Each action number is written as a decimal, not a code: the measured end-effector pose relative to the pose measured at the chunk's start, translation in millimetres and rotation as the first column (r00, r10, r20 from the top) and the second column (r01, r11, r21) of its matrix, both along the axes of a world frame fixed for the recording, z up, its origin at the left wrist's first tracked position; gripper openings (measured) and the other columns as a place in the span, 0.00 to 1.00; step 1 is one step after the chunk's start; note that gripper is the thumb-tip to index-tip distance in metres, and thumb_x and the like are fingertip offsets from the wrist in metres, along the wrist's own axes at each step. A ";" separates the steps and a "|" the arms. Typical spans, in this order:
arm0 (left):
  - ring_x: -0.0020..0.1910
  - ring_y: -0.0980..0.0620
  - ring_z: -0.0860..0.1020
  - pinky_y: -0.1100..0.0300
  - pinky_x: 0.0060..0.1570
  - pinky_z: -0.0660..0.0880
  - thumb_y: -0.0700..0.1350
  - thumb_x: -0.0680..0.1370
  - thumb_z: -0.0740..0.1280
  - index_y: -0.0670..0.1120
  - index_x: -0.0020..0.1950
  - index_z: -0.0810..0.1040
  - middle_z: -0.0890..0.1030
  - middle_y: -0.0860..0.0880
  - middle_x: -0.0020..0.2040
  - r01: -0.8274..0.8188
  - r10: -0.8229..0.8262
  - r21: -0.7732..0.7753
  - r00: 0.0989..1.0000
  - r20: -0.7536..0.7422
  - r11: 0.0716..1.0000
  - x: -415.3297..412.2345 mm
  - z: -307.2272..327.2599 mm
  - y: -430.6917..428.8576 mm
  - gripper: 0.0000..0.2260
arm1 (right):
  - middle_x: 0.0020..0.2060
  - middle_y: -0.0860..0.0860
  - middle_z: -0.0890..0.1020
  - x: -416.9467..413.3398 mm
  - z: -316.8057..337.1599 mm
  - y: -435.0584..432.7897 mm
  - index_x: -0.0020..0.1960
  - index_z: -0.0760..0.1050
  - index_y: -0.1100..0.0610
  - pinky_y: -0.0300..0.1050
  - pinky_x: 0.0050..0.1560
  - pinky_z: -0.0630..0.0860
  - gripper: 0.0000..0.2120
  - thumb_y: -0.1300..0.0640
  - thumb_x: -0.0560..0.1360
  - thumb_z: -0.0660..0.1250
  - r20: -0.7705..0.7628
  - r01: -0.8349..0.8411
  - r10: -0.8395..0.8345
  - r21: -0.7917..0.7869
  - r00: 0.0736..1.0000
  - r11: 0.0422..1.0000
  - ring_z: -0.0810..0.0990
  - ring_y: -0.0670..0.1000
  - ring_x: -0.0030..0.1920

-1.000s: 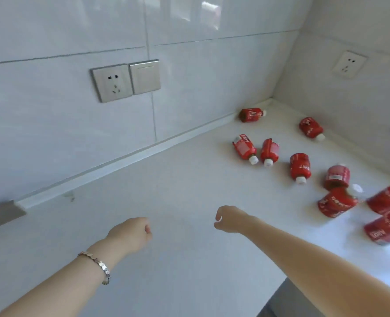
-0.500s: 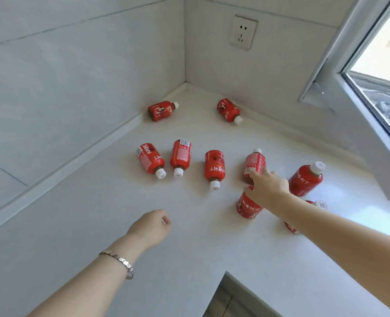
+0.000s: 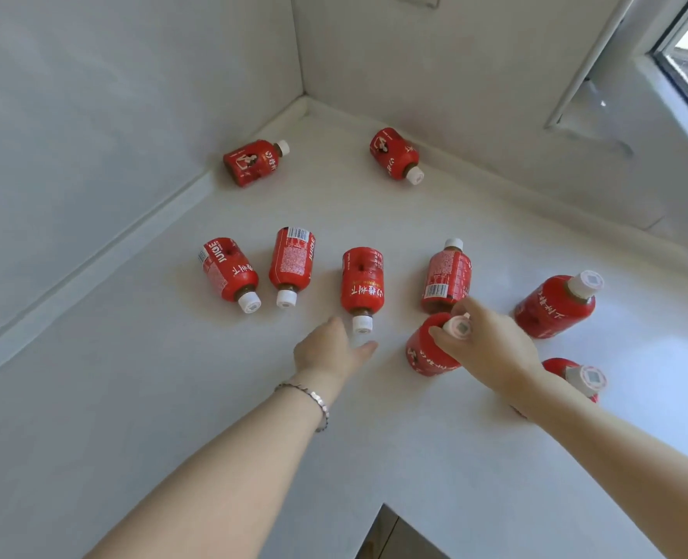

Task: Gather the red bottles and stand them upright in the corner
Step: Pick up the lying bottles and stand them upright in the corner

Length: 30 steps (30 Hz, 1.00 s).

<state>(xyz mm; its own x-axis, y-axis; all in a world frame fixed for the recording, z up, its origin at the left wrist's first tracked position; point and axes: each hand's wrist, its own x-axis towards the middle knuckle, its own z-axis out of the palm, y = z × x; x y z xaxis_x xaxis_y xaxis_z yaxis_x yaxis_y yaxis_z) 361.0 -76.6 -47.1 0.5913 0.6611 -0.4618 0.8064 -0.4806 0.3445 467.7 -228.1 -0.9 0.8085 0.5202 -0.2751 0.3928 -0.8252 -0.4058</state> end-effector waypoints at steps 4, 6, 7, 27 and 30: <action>0.52 0.41 0.80 0.57 0.44 0.71 0.59 0.73 0.66 0.42 0.55 0.76 0.82 0.43 0.53 -0.255 0.272 -0.142 0.956 0.115 0.957 30.8 -29.5 -3.3 0.21 | 0.39 0.50 0.81 0.4 3.5 -2.1 0.47 0.68 0.49 0.46 0.36 0.76 0.11 0.44 0.73 0.65 -0.010 0.008 -0.007 0.052 1.000 0.999 0.81 0.53 0.40; 0.49 0.40 0.80 0.56 0.45 0.73 0.56 0.75 0.65 0.41 0.51 0.77 0.83 0.42 0.50 -0.326 0.370 -0.221 0.907 0.203 0.919 34.1 -41.5 -2.5 0.17 | 0.41 0.50 0.81 -0.3 1.3 -2.5 0.49 0.69 0.49 0.49 0.39 0.79 0.11 0.44 0.73 0.66 -0.025 0.004 -0.002 0.058 1.000 0.998 0.81 0.54 0.42; 0.47 0.40 0.80 0.56 0.43 0.72 0.53 0.76 0.65 0.41 0.48 0.76 0.82 0.42 0.48 -0.352 0.414 -0.257 0.876 0.247 0.900 32.2 -44.2 -2.5 0.14 | 0.41 0.50 0.81 -1.0 0.0 -2.3 0.51 0.69 0.49 0.49 0.40 0.79 0.12 0.45 0.73 0.66 -0.034 0.001 0.001 0.050 0.999 0.999 0.81 0.54 0.42; 0.30 0.47 0.67 0.68 0.26 0.55 0.67 0.63 0.58 0.54 0.26 0.54 0.62 0.54 0.23 -0.403 0.304 0.323 0.899 0.316 0.856 -322.6 63.1 27.7 0.21 | 0.38 0.46 0.79 -186.6 27.0 105.9 0.49 0.72 0.50 0.40 0.34 0.70 0.13 0.44 0.70 0.68 -0.136 -0.604 0.595 -0.032 0.792 0.797 0.79 0.51 0.42; 0.30 0.47 0.69 0.66 0.25 0.57 0.68 0.63 0.55 0.51 0.26 0.56 0.65 0.52 0.23 -0.526 0.462 0.337 0.849 0.255 0.781 -414.0 65.3 16.5 0.22 | 0.41 0.47 0.80 -265.0 32.9 131.6 0.48 0.71 0.49 0.42 0.40 0.72 0.13 0.43 0.70 0.67 -0.120 -0.726 0.718 -0.041 0.685 0.686 0.80 0.51 0.44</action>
